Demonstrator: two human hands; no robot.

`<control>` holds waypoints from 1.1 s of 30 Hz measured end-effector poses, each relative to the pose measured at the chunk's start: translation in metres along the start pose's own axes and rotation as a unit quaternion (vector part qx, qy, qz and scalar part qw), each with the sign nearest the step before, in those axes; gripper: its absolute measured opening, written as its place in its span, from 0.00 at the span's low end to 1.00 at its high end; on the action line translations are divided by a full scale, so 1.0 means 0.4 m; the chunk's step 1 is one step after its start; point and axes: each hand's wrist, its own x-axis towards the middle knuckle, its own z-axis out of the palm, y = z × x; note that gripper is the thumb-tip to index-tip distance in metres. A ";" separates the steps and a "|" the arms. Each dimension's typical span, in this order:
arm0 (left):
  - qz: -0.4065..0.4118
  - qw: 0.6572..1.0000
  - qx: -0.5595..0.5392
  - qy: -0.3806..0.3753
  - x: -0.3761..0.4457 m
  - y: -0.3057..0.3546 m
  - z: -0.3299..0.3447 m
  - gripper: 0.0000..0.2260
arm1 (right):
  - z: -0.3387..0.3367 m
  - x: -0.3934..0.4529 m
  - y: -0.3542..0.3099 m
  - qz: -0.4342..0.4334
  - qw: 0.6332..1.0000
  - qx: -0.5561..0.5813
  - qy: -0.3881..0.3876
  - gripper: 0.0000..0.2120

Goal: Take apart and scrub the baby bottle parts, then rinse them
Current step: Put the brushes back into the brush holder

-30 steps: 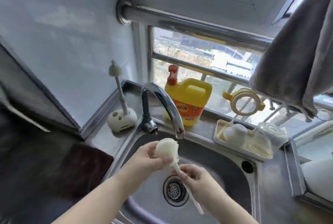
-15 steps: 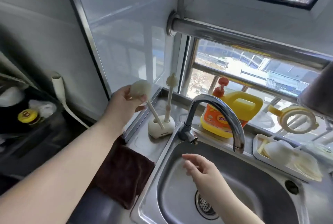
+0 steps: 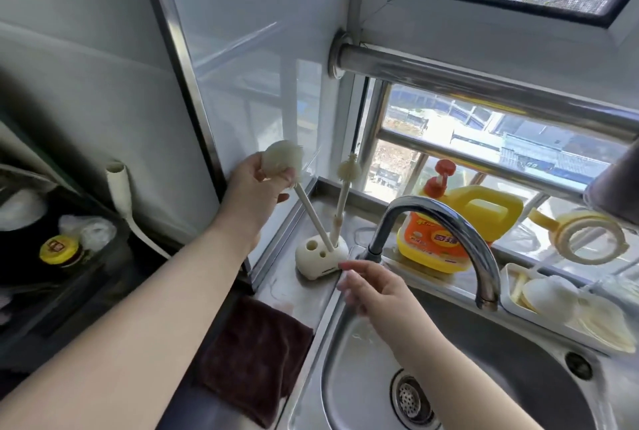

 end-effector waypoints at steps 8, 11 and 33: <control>0.051 0.997 0.057 -0.014 0.003 0.027 0.000 0.09 | 0.047 0.056 -0.092 -0.020 1.000 -0.011 -0.013 0.08; 0.051 0.996 0.071 -0.016 0.008 0.022 0.000 0.09 | 0.047 0.064 -0.099 -0.021 1.000 -0.010 -0.010 0.08; -0.006 1.000 0.002 0.012 0.049 0.005 0.045 0.10 | -0.020 0.046 -0.039 -0.004 1.000 0.016 0.011 0.08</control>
